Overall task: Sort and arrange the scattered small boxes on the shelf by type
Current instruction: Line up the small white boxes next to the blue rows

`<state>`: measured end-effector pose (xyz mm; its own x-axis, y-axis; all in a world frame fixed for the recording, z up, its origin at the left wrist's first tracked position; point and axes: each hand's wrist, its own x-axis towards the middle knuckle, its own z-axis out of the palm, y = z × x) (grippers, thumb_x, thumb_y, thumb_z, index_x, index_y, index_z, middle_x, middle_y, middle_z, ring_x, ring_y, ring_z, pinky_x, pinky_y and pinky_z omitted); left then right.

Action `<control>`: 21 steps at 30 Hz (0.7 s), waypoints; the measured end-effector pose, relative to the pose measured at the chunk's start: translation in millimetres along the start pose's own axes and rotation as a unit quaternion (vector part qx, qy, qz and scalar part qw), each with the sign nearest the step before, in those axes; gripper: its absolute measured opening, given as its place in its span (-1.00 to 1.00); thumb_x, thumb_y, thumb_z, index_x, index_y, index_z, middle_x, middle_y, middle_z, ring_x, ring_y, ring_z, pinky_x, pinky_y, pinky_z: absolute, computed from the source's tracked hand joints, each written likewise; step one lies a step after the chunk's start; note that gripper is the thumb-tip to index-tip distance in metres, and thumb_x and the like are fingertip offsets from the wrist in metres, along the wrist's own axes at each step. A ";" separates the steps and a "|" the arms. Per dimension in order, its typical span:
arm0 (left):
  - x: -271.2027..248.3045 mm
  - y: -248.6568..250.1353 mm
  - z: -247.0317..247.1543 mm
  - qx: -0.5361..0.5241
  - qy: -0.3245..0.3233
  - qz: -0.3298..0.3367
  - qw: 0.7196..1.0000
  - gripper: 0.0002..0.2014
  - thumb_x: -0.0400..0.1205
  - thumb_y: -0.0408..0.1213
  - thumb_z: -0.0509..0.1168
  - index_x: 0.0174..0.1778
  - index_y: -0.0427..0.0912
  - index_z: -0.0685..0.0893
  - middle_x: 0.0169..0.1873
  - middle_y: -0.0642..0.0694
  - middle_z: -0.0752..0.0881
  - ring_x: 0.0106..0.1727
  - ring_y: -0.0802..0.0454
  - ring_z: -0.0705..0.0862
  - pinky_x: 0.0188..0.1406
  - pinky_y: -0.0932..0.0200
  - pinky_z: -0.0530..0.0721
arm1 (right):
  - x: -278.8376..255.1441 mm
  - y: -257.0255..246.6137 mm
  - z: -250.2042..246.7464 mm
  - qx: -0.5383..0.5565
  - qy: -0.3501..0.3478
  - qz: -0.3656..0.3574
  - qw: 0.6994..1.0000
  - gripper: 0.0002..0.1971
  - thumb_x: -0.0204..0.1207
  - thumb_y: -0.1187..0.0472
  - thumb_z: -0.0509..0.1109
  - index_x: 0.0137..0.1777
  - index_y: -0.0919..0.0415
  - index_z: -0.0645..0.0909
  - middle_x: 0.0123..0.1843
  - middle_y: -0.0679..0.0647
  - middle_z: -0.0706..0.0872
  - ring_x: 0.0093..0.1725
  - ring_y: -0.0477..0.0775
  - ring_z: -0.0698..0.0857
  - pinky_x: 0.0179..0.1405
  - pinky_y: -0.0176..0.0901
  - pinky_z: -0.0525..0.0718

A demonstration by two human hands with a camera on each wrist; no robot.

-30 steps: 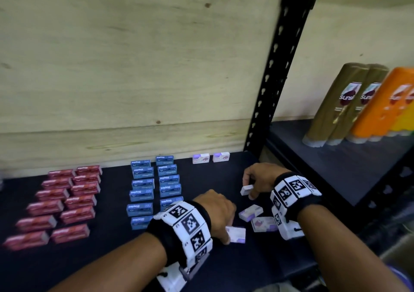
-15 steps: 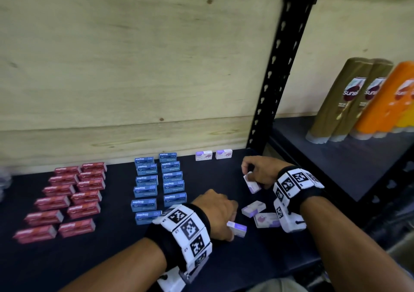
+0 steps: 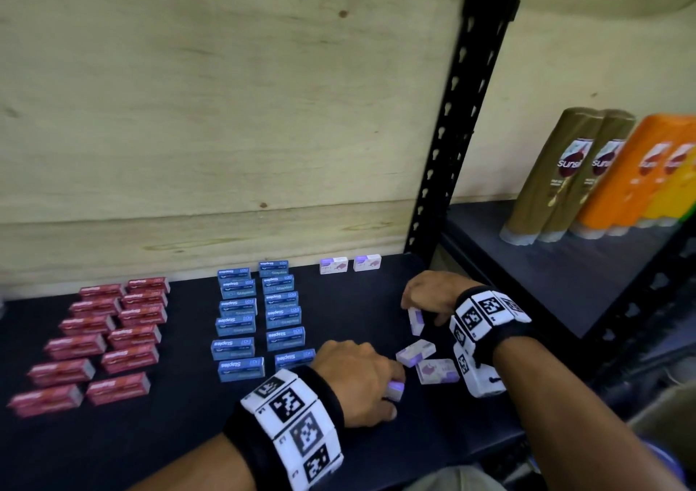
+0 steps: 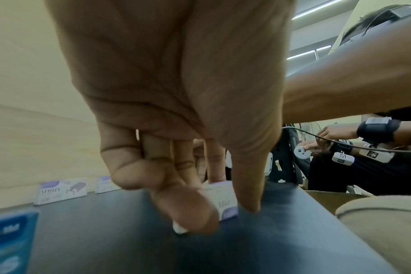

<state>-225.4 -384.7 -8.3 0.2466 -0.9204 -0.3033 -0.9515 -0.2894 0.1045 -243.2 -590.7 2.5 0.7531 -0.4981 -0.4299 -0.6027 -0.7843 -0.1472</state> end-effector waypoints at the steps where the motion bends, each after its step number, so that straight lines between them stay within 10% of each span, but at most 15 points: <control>1: -1.1 0.5 0.4 -0.004 0.008 -0.001 1.000 -0.65 0.63 0.11 0.25 0.32 0.18 0.57 0.20 -0.08 0.67 0.24 -0.18 0.60 0.11 -0.01 0.44 | -1.3 -0.7 -0.7 0.003 0.002 0.005 1.000 -0.68 0.62 0.17 0.28 0.31 0.17 0.70 0.33 0.09 0.67 0.31 0.18 0.66 0.32 0.03 0.65; 7: -0.7 -3.6 1.5 -0.017 0.006 -0.005 1.000 -0.79 0.66 -0.02 0.25 0.16 0.09 0.65 0.16 -0.03 0.68 0.19 -0.13 0.62 0.02 0.02 0.45 | -1.1 4.0 0.5 -0.013 0.000 -0.009 1.000 -0.76 0.53 0.15 0.46 0.18 -0.04 0.71 -0.12 -0.17 0.66 -0.28 -0.22 0.59 -0.28 -0.35 0.58; 11: 5.5 -18.9 -8.1 -0.051 0.029 -0.022 0.998 -0.77 0.64 -0.29 0.24 0.14 0.14 0.55 0.10 -0.02 0.65 0.04 -0.06 0.58 -0.08 0.07 0.42 | 3.9 4.3 0.3 -0.032 0.013 -0.022 0.999 -0.79 0.57 0.07 0.45 0.19 -0.06 0.65 -0.05 -0.15 0.61 -0.33 -0.21 0.53 -0.26 -0.29 0.54; 21: 78.5 -96.9 -61.4 -0.046 0.080 -0.152 0.984 -0.74 0.56 -0.27 0.42 0.17 -0.10 0.69 0.14 -0.09 0.68 0.13 -0.10 0.68 0.13 0.03 0.69 | 47.0 -9.9 -20.3 -0.099 0.047 -0.059 0.992 -0.78 0.63 0.12 0.34 0.25 0.02 0.56 0.26 0.06 0.65 0.21 0.12 0.63 -0.01 -0.19 0.49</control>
<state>-102.6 -445.0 15.9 0.5500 -0.8151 -0.1820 -0.8103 -0.5736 0.1202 -196.5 -613.8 1.9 0.8419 -0.4240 -0.3337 -0.4525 -0.8917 -0.0085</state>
